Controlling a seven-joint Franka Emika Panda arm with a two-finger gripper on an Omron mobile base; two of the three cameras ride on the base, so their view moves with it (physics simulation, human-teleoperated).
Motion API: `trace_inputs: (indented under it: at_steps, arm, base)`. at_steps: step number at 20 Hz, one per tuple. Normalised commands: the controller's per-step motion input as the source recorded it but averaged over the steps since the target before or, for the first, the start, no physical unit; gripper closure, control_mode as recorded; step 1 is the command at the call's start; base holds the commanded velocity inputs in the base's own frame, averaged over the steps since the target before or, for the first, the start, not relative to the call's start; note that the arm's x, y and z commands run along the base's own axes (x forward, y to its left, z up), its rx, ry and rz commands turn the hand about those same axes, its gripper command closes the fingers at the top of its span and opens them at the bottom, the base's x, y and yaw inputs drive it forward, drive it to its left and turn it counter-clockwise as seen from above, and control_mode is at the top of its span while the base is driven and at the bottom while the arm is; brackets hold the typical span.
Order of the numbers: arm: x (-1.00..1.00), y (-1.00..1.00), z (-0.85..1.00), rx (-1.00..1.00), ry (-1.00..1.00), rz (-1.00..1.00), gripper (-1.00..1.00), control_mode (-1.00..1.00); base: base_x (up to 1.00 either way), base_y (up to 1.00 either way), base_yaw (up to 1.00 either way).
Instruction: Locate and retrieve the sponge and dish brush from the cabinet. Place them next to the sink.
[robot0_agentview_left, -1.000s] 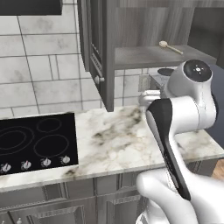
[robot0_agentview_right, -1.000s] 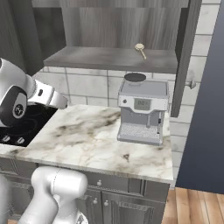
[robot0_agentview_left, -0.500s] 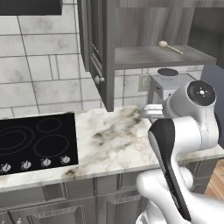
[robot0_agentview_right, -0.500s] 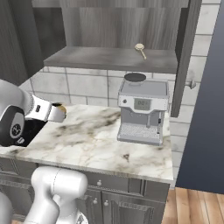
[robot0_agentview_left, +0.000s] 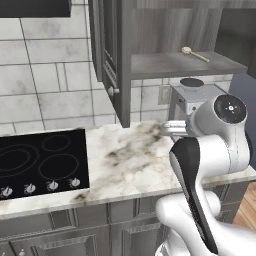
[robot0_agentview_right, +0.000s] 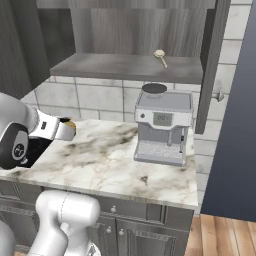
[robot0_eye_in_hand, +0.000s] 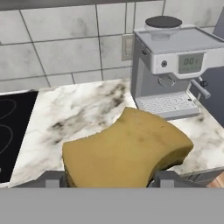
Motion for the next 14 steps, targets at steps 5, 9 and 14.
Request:
trace_inputs:
  at_steps: [5,9,14]
  arm:
    - [0.0,0.0,0.0,0.0,0.0,0.0,1.0,1.0]
    - [0.0,0.0,0.0,0.0,0.0,0.0,1.0,1.0]
    - [0.0,0.0,0.0,0.0,0.0,0.0,1.0,1.0]
  base:
    - [-0.37,0.0,-0.01]
    - [-0.49,0.0,-0.03]
    - [-0.24,0.0,-0.05]
